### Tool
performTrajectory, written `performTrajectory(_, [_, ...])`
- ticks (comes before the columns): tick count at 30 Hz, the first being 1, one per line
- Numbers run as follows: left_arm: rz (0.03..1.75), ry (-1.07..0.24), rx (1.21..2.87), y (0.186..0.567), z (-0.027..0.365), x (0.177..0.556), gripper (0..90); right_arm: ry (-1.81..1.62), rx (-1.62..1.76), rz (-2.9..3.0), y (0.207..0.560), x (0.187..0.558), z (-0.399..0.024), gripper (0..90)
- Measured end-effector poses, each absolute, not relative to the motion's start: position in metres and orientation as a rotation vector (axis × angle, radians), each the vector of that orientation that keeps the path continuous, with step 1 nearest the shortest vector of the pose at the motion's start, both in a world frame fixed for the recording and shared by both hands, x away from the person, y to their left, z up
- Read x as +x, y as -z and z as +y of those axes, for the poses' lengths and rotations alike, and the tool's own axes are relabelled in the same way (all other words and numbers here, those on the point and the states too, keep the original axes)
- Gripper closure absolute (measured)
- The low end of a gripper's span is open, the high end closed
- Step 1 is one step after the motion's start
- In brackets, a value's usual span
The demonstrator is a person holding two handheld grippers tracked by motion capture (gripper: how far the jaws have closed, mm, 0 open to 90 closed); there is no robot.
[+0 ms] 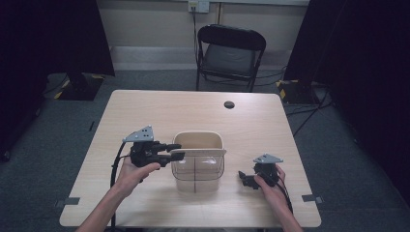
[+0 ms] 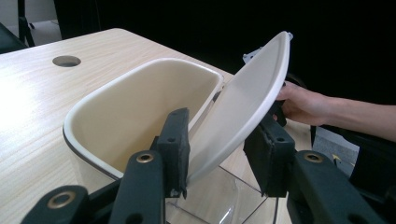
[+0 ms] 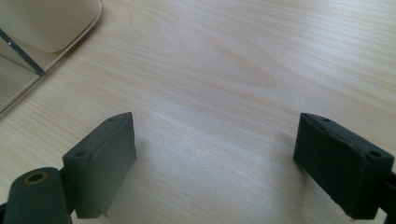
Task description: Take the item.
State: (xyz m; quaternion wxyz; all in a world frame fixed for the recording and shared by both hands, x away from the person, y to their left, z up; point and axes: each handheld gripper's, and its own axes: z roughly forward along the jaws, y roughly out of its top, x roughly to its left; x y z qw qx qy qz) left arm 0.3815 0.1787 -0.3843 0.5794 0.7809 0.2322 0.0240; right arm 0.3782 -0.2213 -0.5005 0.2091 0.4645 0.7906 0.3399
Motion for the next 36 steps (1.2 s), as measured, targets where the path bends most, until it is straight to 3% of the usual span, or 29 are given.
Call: performTrajectory(36, [0.552,-0.043,1.813,0.3847,0.1791,0.3825,60.2,-0.945,1.292,2.199,0.5005,0.3782,-0.2213,12.1])
